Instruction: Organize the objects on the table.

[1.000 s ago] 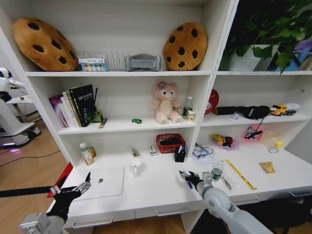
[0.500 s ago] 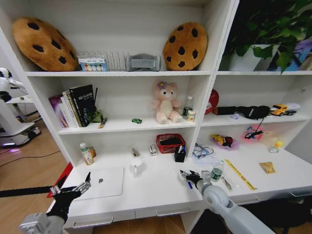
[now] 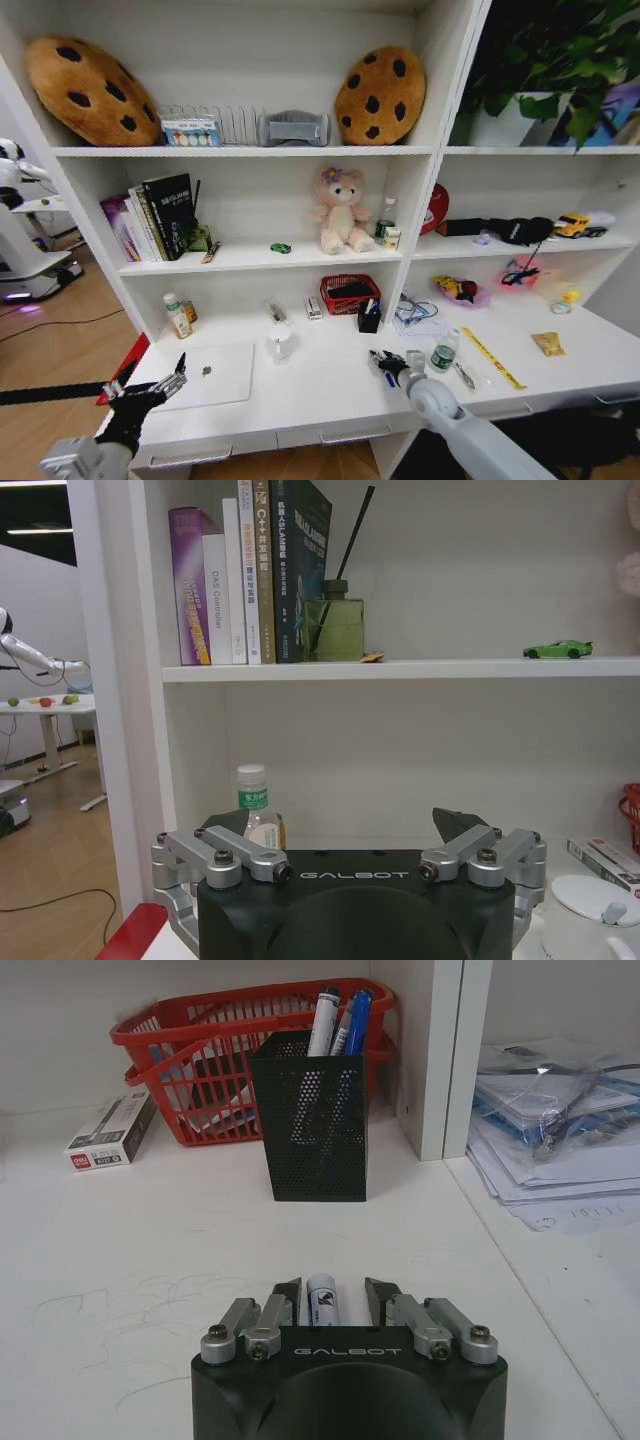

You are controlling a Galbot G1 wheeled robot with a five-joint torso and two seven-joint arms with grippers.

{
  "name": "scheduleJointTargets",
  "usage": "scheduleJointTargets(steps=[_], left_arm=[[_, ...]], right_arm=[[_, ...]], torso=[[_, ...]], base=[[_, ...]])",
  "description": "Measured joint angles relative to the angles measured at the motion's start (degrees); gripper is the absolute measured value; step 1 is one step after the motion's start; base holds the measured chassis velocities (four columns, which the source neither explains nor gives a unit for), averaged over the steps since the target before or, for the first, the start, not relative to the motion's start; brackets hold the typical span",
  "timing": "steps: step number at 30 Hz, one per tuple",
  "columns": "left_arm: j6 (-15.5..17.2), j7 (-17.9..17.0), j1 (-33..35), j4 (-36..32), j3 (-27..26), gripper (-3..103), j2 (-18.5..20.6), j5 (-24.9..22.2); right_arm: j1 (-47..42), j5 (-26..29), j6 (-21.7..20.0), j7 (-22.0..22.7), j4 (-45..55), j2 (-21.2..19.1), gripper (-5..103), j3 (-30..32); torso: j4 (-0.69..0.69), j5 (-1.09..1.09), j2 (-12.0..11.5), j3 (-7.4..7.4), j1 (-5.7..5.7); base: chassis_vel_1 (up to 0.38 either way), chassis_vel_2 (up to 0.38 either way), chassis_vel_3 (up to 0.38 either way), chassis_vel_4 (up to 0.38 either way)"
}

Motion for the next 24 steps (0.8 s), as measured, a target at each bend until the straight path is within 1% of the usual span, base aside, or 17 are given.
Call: scheduleJointTargets(steps=[1,2,4,5,7,13,15,16,17,18,19,21,22,23,24], left_arm=[[0.0,0.0,0.0,0.0,0.0,100,0.0,0.0],[0.0,0.0,0.0,0.0,0.0,100,0.0,0.0],[0.0,0.0,0.0,0.0,0.0,100,0.0,0.0],[0.0,0.0,0.0,0.0,0.0,100,0.0,0.0],[0.0,0.0,0.0,0.0,0.0,100,0.0,0.0],[0.0,0.0,0.0,0.0,0.0,100,0.0,0.0],[0.0,0.0,0.0,0.0,0.0,100,0.0,0.0],[0.0,0.0,0.0,0.0,0.0,100,0.0,0.0],[0.0,0.0,0.0,0.0,0.0,100,0.0,0.0],[0.0,0.0,0.0,0.0,0.0,100,0.0,0.0],[0.0,0.0,0.0,0.0,0.0,100,0.0,0.0],[0.0,0.0,0.0,0.0,0.0,100,0.0,0.0],[0.0,0.0,0.0,0.0,0.0,100,0.0,0.0],[0.0,0.0,0.0,0.0,0.0,100,0.0,0.0],[0.0,0.0,0.0,0.0,0.0,100,0.0,0.0]], right_arm=[[-0.1,0.0,0.0,0.0,0.2,-0.1,34,0.0],[-0.1,0.0,0.0,0.0,0.2,-0.1,34,0.0],[-0.5,0.3,0.0,0.0,0.8,-0.3,23,0.0],[-0.5,0.3,0.0,0.0,0.8,-0.3,23,0.0],[-0.7,0.6,-0.2,0.0,1.5,-0.5,13,0.2],[-0.6,0.9,-0.7,0.1,2.5,-0.6,12,0.8],[-0.2,-0.5,1.9,-1.7,2.8,-0.8,12,1.1],[-0.2,-0.5,1.9,-1.7,2.8,-0.8,12,1.1],[0.3,-1.8,5.0,-4.1,2.8,-0.8,12,1.2],[1.0,-4.2,9.4,-7.2,2.4,-0.8,12,1.2],[1.0,-4.2,9.4,-7.2,2.4,-0.8,12,1.2],[2.6,-8.3,15.9,-10.9,0.8,-0.5,12,1.0],[3.8,-11.5,20.4,-12.9,-0.6,-0.1,12,0.6],[3.8,-11.5,20.4,-12.9,-0.6,-0.1,12,0.6],[5.0,-14.1,24.3,-14.5,-1.8,0.2,12,0.3]], torso=[[0.00,0.02,0.0,0.00,0.00],[0.00,0.02,0.0,0.00,0.00],[0.00,0.03,0.0,0.01,0.00],[0.00,0.03,0.0,0.01,0.00],[0.00,0.04,0.0,0.01,0.00],[0.01,0.05,0.0,0.02,0.00],[0.00,0.03,0.0,0.02,0.00],[0.00,0.03,0.0,0.02,0.00],[0.00,0.04,0.0,0.02,0.00],[0.00,0.03,0.0,0.02,0.00],[0.00,0.03,0.0,0.02,0.00],[0.00,0.02,0.0,0.02,0.00],[0.00,0.02,0.0,0.02,0.00],[0.00,0.02,0.0,0.02,0.00],[0.00,0.02,0.0,0.02,0.01]], base=[[0.000,0.000,0.000,0.000],[0.000,0.000,0.000,0.000],[0.000,0.000,0.000,0.000],[0.000,0.000,0.000,0.000],[0.000,0.000,0.000,0.000],[0.000,0.000,0.000,0.000],[0.000,0.000,0.000,0.000],[0.000,0.000,0.000,0.000],[0.000,0.000,0.000,0.000],[0.000,0.000,0.000,0.000],[0.000,0.000,0.000,0.000],[0.000,0.000,0.000,0.000],[0.000,0.000,0.000,0.000],[0.000,0.000,0.000,0.000],[0.000,0.000,0.000,0.000]])
